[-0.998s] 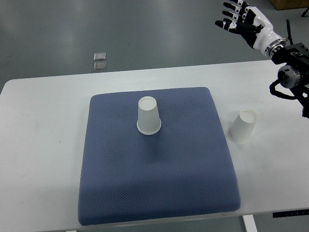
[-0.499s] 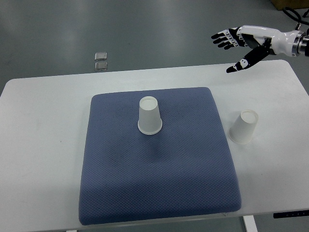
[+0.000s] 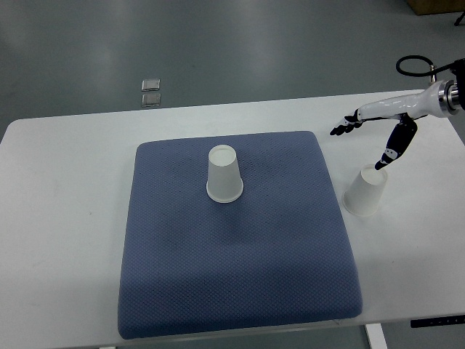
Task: Stack paper cups
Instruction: 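Swing the right hand down toward the white cup beside the pad, then close the right hand fingers around the white cup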
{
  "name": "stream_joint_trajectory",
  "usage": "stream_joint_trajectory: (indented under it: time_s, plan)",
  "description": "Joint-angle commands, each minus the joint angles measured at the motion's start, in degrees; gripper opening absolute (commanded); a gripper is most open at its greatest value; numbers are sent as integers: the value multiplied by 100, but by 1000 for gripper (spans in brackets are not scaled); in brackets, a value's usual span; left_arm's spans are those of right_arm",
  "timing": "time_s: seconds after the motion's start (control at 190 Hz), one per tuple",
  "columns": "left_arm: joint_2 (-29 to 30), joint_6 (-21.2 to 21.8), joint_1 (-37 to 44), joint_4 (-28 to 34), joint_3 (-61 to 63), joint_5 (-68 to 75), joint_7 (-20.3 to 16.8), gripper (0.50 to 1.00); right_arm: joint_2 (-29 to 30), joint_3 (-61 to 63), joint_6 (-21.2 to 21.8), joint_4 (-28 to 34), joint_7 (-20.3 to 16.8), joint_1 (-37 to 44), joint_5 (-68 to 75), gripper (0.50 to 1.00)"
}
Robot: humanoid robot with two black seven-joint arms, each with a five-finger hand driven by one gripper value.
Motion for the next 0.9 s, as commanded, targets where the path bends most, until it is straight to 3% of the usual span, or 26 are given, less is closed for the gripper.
stream_joint_trajectory:
  time_s: [0.0, 0.231, 0.893]
  plan:
    - [0, 0, 1, 0, 0, 0, 0, 1000, 48, -159, -224, 16, -25, -67, -248, 911]
    - [0, 0, 1, 0, 0, 0, 0, 1000, 127, -484, -944, 7, -25, -392, -741, 909]
    - [0, 0, 1, 0, 0, 0, 0, 1000, 224, -695, -1701, -107, -69, -753, -1189, 907]
